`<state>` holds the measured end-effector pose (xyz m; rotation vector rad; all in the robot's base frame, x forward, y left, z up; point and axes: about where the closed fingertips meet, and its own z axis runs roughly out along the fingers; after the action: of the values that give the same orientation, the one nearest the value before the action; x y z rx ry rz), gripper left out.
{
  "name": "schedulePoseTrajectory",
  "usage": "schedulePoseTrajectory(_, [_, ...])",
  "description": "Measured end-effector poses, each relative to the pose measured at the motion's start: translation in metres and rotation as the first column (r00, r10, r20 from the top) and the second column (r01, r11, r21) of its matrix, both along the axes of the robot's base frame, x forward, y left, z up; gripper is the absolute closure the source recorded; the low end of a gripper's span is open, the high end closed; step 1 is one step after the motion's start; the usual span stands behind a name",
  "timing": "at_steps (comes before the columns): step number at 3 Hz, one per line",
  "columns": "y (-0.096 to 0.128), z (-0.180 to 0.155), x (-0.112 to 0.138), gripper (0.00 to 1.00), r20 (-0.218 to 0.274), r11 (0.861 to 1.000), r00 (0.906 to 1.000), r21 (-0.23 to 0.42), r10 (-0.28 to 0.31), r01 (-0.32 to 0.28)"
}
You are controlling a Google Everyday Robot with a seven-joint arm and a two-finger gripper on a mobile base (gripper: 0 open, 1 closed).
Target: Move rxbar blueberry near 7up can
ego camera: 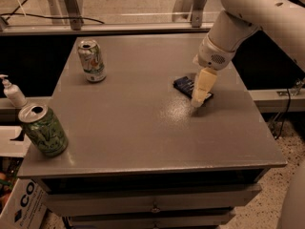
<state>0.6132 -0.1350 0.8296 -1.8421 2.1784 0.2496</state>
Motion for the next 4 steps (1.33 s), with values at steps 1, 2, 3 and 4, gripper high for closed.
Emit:
schedulePoseTrajectory(1, [0.013,0.0,-0.009,0.18,-0.005,1.0,0.9997,0.016,0.023,-0.023])
schedulePoseTrajectory(2, [0.02,-0.011,-0.011,0.41,0.003,1.0,0.9996,0.012,0.027,-0.027])
schedulePoseTrajectory(3, [0.02,-0.012,-0.011,0.64,0.007,1.0,0.9998,0.008,0.021,-0.021])
schedulePoseTrajectory(4, [0.02,-0.009,-0.011,0.87,0.006,1.0,0.9998,0.008,0.021,-0.021])
